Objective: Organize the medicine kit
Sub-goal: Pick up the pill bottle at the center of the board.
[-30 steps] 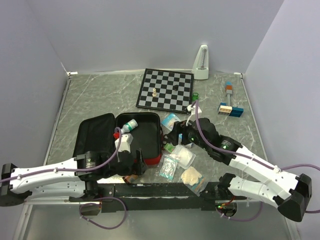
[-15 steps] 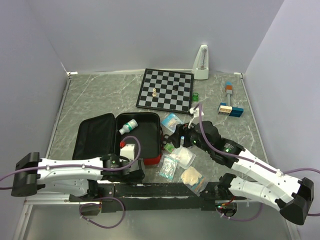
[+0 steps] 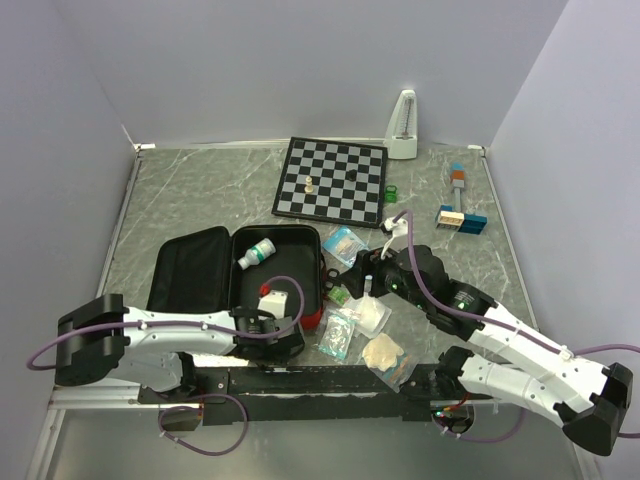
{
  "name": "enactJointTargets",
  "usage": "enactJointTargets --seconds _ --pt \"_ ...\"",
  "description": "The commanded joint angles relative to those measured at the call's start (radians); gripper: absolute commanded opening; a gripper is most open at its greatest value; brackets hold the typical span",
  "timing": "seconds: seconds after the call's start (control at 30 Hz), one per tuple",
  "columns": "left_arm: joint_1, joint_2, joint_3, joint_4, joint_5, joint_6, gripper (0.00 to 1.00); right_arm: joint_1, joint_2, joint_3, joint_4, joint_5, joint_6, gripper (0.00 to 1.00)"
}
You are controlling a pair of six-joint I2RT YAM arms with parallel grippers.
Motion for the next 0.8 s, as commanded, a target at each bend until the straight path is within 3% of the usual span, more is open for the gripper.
enactJointTargets --seconds 0.0,0.2,0.33,0.37,0.43,0.5,0.77 --pt "0.005 0.006 0.038 0.030 0.027 0.076 0.68 -0.002 -0.015 -0.009 0.010 0.001 0.003 0.80" --pt "0.005 -0.028 0.042 0.027 0.053 0.105 0.36 -0.003 -0.010 -0.001 0.013 -0.002 0.000 0.80" --pt "0.005 -0.070 0.057 0.030 0.076 0.131 0.32 -0.003 -0.007 0.005 0.013 -0.008 -0.002 0.80" --pt "0.005 -0.080 0.060 0.030 0.079 0.134 0.35 -0.002 -0.009 0.005 0.013 -0.007 -0.002 0.80" --pt "0.005 -0.082 0.065 0.028 0.080 0.134 0.62 -0.002 -0.004 0.005 0.017 -0.008 -0.002 0.80" --pt "0.005 -0.062 0.069 0.024 0.073 0.137 0.78 -0.003 0.001 0.003 0.017 -0.008 0.000 0.80" --pt "0.005 0.013 0.095 0.041 0.074 0.186 0.89 -0.002 -0.018 -0.012 0.011 -0.001 0.004 0.80"
